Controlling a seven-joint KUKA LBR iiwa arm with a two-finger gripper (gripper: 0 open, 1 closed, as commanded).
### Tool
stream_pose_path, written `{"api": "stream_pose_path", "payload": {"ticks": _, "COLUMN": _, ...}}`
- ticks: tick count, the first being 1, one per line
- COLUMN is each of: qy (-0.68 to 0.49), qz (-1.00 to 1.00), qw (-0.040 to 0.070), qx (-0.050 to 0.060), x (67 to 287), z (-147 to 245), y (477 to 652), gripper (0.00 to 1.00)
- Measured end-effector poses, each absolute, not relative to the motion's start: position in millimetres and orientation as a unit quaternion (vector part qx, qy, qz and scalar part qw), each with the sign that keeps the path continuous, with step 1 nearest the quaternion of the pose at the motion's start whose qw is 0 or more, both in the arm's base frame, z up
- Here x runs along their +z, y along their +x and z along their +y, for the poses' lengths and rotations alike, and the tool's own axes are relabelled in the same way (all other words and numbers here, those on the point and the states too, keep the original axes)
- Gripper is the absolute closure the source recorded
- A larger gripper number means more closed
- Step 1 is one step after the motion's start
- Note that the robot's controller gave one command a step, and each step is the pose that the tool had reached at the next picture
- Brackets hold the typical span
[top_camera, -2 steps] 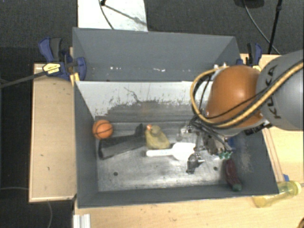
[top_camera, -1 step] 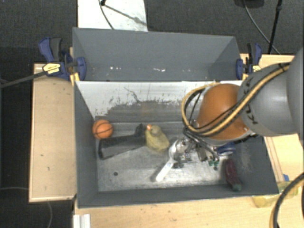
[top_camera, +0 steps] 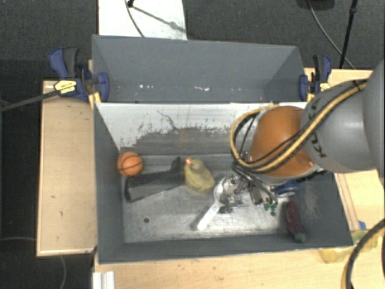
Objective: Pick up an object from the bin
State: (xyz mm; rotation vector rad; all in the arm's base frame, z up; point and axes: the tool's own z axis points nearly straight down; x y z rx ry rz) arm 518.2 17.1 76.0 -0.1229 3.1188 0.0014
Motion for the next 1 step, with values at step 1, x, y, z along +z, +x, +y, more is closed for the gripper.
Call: {"api": "stream_pose_path", "payload": {"ticks": 1, "qy": -0.039, "qz": 0.999, "qw": 0.01, "qx": 0.0, "x": 76.0, "z": 17.1, "y": 518.2, "gripper": 1.0}}
